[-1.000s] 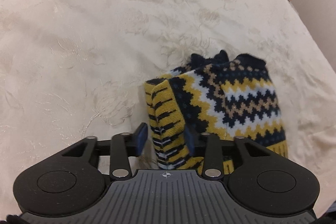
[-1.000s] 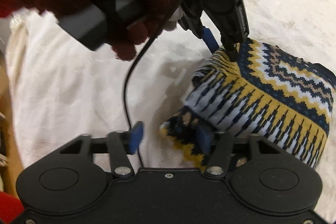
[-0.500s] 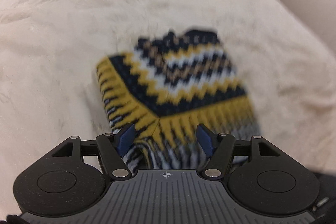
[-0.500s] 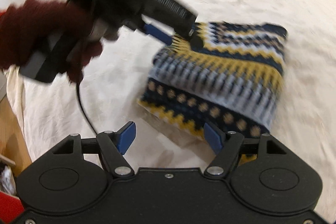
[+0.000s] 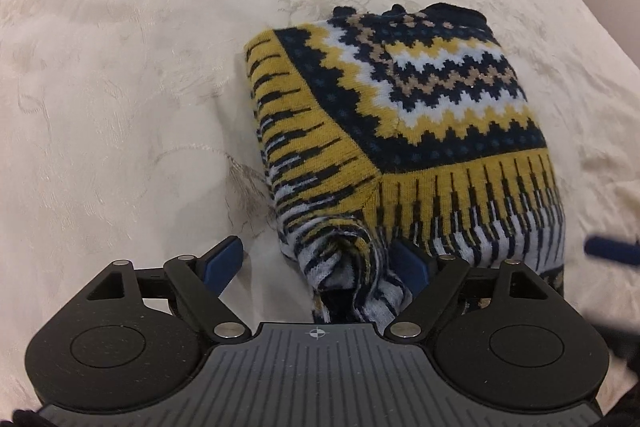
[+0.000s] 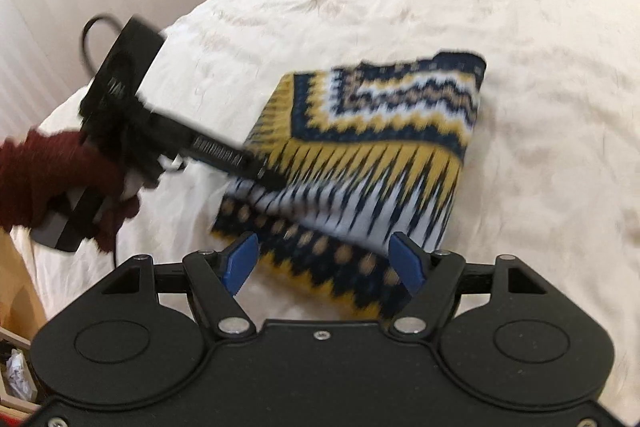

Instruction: Fold small clothes

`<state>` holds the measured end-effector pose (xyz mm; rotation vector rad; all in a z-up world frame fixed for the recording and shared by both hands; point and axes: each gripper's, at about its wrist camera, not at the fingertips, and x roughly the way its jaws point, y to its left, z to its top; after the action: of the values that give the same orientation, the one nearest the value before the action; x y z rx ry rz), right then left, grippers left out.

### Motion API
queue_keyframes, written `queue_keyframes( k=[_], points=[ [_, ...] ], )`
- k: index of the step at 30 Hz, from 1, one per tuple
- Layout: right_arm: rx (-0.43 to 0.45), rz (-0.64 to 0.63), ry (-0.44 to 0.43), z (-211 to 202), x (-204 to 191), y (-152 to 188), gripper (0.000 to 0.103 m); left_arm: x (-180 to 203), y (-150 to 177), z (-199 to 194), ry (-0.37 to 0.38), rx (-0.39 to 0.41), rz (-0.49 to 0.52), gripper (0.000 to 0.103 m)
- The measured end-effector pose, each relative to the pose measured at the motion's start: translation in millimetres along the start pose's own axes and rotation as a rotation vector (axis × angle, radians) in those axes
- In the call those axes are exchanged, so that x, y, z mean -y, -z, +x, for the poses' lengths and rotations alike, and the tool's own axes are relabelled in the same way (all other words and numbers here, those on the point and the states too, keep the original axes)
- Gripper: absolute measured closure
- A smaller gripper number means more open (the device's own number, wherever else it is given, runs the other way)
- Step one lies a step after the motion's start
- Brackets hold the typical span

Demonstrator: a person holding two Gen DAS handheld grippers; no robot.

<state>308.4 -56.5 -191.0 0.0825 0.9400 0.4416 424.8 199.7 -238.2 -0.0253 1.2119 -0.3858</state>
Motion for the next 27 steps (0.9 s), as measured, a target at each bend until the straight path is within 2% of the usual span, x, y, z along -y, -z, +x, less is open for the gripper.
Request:
queue_keyframes(
  k=[5, 8, 9, 11, 17, 19, 22, 23, 27],
  points=[
    [-0.035, 0.184, 0.009, 29.4, 41.0, -17.9, 0.028, -5.5, 3.6, -3.0, 0.007, 0.006, -0.045, 0.021],
    [-0.133, 0.255, 0.064, 55.2, 65.1, -14.4, 0.026, -8.7, 7.3, -4.8, 0.012, 0.006, -0.061, 0.021],
    [-0.159, 0.272, 0.057, 60.6, 71.2, -11.4, 0.022, -9.7, 8.8, -5.5, 0.014, 0.003, -0.062, 0.021],
    [-0.176, 0.297, 0.040, 63.6, 79.6, -5.4, 0.018, -12.3, 13.0, -8.4, 0.014, 0.001, -0.061, 0.021],
    [-0.219, 0.279, 0.022, 52.4, 88.3, 6.3, 0.018, -26.9, 33.9, -15.0, -0.014, -0.036, -0.057, 0.021],
    [-0.218, 0.288, 0.014, 48.1, 94.9, 6.4, 0.018, -30.5, 39.0, -16.8, -0.051, -0.054, -0.049, 0.022],
    [-0.193, 0.283, 0.011, 40.8, 98.9, 0.4, 0.018, -35.6, 44.4, -20.9, -0.159, -0.075, -0.007, 0.023],
    [-0.176, 0.284, 0.002, 38.1, 100.4, -2.4, 0.018, -39.8, 45.5, -25.4, -0.160, -0.062, -0.027, 0.023],
    [-0.141, 0.294, -0.052, 34.7, 102.5, -14.0, 0.017, -51.8, 46.5, -48.8, -0.072, 0.025, -0.159, 0.023]
  ],
)
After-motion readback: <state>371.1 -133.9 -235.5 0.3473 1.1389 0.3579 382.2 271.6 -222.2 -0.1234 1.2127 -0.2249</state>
